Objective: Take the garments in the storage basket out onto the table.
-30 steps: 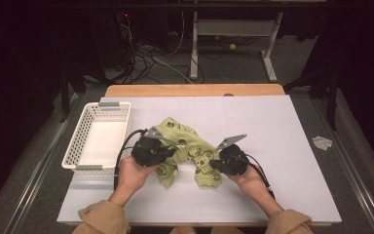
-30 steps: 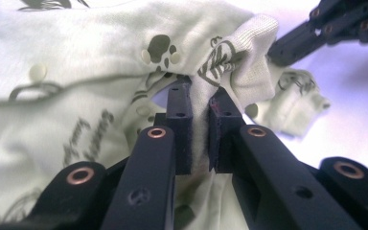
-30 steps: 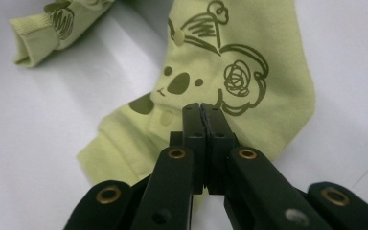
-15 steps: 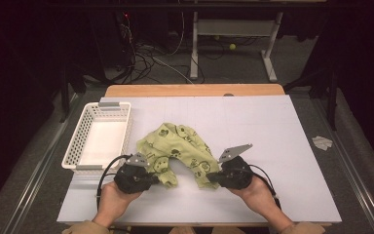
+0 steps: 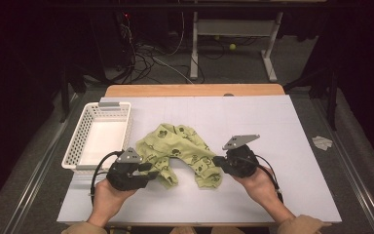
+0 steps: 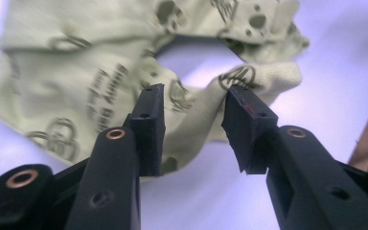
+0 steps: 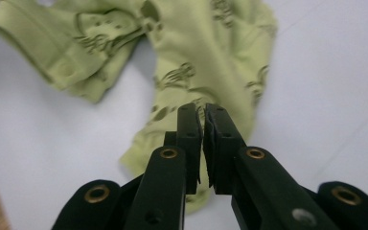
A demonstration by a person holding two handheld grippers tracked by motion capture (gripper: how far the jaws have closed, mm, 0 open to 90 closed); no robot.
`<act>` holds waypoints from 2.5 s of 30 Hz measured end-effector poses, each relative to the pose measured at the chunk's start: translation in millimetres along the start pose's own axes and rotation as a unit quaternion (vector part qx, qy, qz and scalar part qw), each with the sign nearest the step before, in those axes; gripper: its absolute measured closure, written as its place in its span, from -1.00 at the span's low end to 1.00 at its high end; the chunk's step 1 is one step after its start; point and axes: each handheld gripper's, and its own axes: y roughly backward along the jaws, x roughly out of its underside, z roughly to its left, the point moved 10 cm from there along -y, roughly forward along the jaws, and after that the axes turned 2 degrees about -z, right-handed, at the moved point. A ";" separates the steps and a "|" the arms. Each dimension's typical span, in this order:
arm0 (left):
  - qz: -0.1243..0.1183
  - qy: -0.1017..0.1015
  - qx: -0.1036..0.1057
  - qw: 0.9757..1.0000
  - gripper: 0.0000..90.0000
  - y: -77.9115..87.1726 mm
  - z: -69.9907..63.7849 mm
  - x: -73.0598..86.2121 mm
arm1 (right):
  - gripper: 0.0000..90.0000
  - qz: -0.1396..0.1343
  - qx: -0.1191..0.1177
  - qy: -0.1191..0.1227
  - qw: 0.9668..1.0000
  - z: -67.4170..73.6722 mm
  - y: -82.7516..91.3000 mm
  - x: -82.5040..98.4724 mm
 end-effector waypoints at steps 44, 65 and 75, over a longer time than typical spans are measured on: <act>0.079 0.049 -0.049 0.995 0.33 -66.5 30.8 25.1 | 0.62 0.130 0.004 0.001 0.991 -8.3 -67.1 13.8; 0.024 0.032 0.037 0.999 0.85 -12.8 8.6 -2.2 | 0.94 0.044 -0.057 0.045 0.996 37.1 0.6 -14.4; 0.022 0.065 0.000 0.998 0.30 -23.8 21.1 1.8 | 0.72 0.107 -0.044 0.049 0.992 39.1 -25.2 26.5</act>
